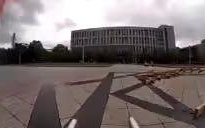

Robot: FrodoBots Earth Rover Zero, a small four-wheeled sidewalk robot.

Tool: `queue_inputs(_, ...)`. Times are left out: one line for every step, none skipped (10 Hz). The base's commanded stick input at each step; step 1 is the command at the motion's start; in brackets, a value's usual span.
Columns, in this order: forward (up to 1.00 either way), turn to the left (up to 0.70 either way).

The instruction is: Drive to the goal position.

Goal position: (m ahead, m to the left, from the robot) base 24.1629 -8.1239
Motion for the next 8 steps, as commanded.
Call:
queue_inputs(1.0, 0.0)
queue_inputs(1.0, 0.0)
queue_inputs(1.0, 0.0)
queue_inputs(1.0, 0.0)
queue_inputs(1.0, 0.0)
queue_inputs(1.0, 0.0)
queue_inputs(1.0, 0.0)
queue_inputs(1.0, 0.0)
